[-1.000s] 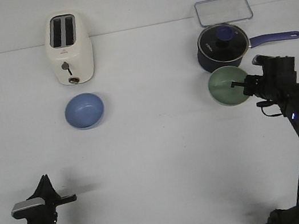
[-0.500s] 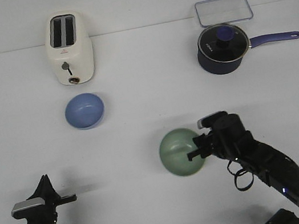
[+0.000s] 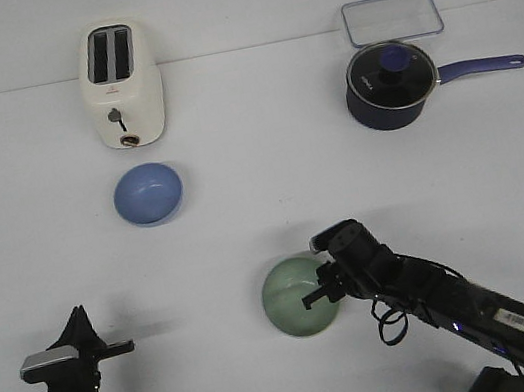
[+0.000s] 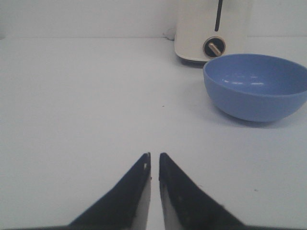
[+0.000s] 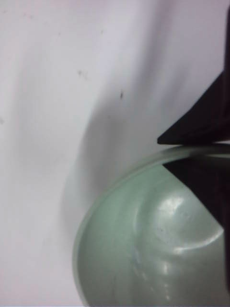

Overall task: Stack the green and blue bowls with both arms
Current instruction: 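Drag the green bowl with the right gripper toward the robot, center, then release the green bowl and pull the right gripper back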

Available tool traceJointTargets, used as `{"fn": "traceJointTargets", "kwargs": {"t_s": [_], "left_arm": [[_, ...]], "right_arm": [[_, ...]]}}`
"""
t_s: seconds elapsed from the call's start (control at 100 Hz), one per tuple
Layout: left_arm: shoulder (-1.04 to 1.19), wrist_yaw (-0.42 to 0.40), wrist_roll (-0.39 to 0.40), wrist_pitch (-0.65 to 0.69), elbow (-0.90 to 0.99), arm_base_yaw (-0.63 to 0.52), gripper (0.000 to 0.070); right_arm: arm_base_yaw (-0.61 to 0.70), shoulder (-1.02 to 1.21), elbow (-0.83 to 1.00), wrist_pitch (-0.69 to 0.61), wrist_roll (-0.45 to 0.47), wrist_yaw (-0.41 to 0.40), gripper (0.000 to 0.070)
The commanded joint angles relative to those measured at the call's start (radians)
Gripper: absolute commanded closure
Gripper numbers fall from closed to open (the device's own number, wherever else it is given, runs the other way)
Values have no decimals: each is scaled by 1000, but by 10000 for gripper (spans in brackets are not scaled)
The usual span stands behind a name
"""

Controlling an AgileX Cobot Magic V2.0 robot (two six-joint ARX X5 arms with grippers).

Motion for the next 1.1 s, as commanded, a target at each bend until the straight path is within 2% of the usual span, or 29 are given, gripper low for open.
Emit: {"fn": "traceJointTargets", "kwargs": {"t_s": [0.0, 0.05, 0.15, 0.2, 0.43, 0.55, 0.66, 0.83, 0.95, 1.09], "left_arm": [[-1, 0, -2, 11, -20, 1, 685], [-1, 0, -2, 11, -20, 1, 685], [-1, 0, -3, 11, -20, 1, 686], [-1, 0, -3, 11, -20, 1, 685], [-1, 0, -2, 11, -20, 1, 686], [-1, 0, -2, 11, -20, 1, 685], [-1, 0, -2, 11, -20, 1, 685], [-1, 0, -2, 11, -20, 1, 685], [-1, 0, -2, 11, -20, 1, 685], [-1, 3, -6, 12, -19, 1, 686]], "right_arm": [[9, 18, 8, 8, 10, 5, 699], [9, 18, 8, 6, 11, 5, 649], [9, 18, 8, 5, 11, 3, 406], [9, 18, 8, 10, 11, 3, 327], [8, -72, 10, 34, -34, 16, 322], [16, -211, 9, 11, -55, 87, 323], [56, -371, -16, 19, -66, 194, 325], [173, -637, -151, 88, -129, 370, 327], [221, -759, -243, 123, -148, 405, 327], [227, -809, -287, 130, -155, 407, 327]]}}
